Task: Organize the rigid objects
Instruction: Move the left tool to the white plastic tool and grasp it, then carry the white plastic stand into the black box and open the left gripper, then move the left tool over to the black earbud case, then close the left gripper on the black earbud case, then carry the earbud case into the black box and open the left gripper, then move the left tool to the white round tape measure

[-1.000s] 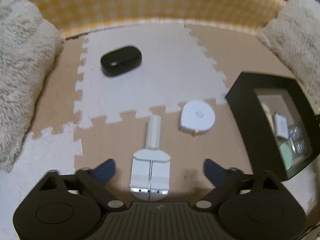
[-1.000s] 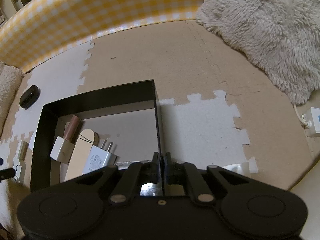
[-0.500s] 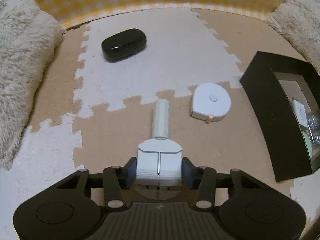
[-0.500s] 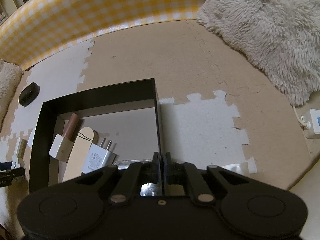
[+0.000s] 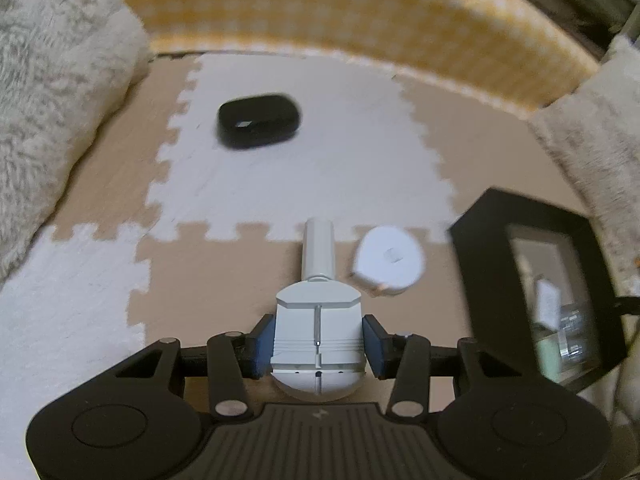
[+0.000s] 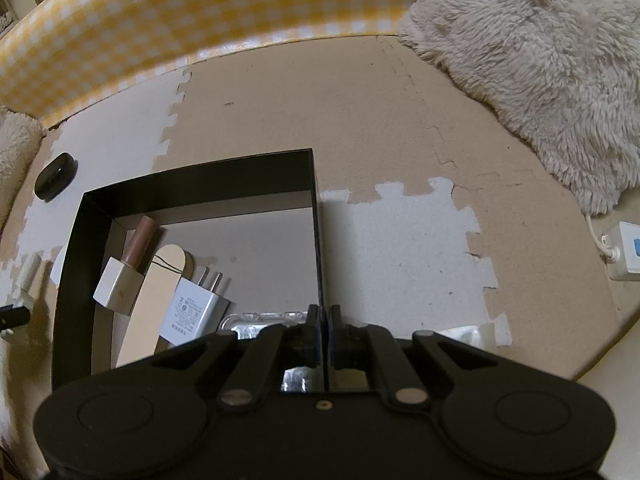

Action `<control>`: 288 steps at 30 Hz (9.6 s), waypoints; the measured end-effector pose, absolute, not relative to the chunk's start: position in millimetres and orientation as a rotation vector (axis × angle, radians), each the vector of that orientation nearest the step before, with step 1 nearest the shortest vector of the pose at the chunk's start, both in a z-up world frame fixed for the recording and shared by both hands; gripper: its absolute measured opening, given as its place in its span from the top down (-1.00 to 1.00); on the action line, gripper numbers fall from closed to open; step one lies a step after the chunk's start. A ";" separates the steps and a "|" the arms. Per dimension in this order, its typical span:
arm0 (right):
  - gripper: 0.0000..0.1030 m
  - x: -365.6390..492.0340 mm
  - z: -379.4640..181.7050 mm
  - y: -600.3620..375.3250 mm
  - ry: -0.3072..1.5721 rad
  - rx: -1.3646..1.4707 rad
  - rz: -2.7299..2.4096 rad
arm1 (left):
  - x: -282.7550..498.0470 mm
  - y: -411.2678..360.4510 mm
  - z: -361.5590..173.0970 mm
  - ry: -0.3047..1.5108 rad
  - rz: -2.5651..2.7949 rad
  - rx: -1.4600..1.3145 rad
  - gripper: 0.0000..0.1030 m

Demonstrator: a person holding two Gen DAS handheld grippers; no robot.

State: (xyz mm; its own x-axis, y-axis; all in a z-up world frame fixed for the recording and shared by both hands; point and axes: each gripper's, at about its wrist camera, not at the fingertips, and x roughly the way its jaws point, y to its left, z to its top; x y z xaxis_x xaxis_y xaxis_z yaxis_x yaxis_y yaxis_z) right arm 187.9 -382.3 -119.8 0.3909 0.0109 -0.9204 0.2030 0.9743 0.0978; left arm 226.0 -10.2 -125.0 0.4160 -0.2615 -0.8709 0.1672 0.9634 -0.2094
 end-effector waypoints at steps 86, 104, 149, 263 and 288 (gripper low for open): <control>0.94 190.7 -119.2 -377.9 1.177 0.176 -0.122 | 218.7 -98.6 -81.7 0.903 -0.412 -0.029 -1.00; 0.94 190.5 -117.4 -376.8 1.170 0.156 -0.120 | 311.1 -21.3 -139.0 0.960 -0.066 -0.222 -1.00; 0.93 192.8 -119.1 -373.4 1.169 0.125 -0.112 | 382.5 -20.4 -162.9 0.972 0.130 -0.327 -0.55; 0.93 188.3 -119.5 -377.0 1.172 0.158 -0.099 | 207.1 -133.9 -54.3 0.896 -0.527 -0.010 -1.00; 0.93 188.0 -118.2 -376.1 1.174 0.161 -0.100 | 233.0 -66.8 -132.6 0.946 -0.388 0.116 -1.00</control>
State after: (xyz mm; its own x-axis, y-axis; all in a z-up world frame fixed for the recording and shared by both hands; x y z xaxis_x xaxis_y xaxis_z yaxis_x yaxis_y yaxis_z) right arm 188.0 -376.1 -118.2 0.3838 0.0062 -0.9234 0.1618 0.9841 0.0738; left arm 233.0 -66.8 -132.6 0.5218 -0.2724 -0.8084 0.3731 0.9251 -0.0708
